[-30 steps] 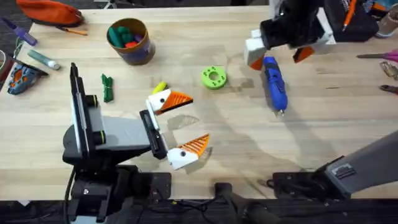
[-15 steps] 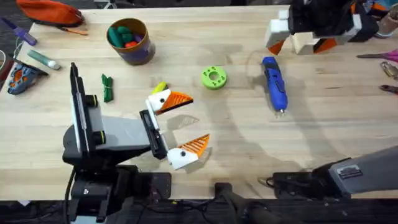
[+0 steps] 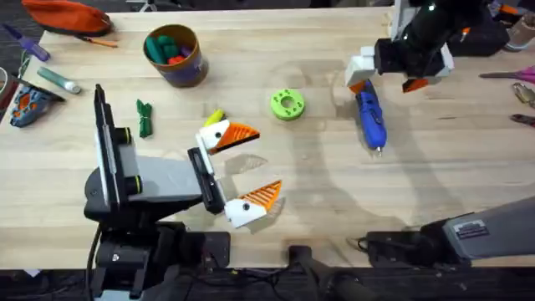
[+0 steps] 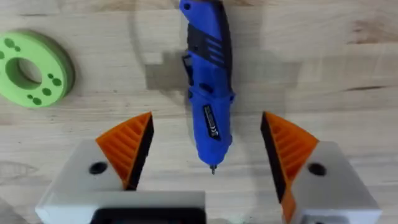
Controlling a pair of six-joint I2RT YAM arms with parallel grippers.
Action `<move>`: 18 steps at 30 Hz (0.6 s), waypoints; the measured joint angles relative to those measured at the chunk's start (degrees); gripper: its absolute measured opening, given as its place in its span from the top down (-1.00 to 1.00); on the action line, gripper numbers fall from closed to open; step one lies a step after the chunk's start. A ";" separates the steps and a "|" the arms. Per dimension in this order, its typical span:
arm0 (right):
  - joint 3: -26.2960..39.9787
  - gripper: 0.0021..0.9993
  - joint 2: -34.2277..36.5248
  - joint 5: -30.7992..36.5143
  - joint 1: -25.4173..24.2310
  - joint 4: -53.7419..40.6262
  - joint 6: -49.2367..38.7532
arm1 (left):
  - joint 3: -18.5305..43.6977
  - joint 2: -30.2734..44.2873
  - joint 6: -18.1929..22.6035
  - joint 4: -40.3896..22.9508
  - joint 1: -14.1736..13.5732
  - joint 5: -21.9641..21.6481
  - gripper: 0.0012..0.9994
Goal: Pick up the gripper from the table and insert it into the empty holder that is missing its gripper. Then pick up a screw, insert it into the mounting hole, and use the screwdriver to tighten it. Finally, clean up the table by picking up the vegetable and placing it into the bucket.
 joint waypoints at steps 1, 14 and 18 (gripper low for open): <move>-0.08 -0.99 0.00 -0.20 -0.21 0.40 -0.88 | 0.00 0.00 0.02 0.01 0.00 0.00 -0.97; -0.08 -0.99 2.34 -0.42 -2.13 1.40 -7.95 | 0.00 0.00 0.00 0.00 0.00 0.00 -0.97; -0.08 -0.99 2.54 -0.42 -2.61 1.59 -7.70 | 0.00 0.00 0.00 -0.01 0.00 0.00 -0.97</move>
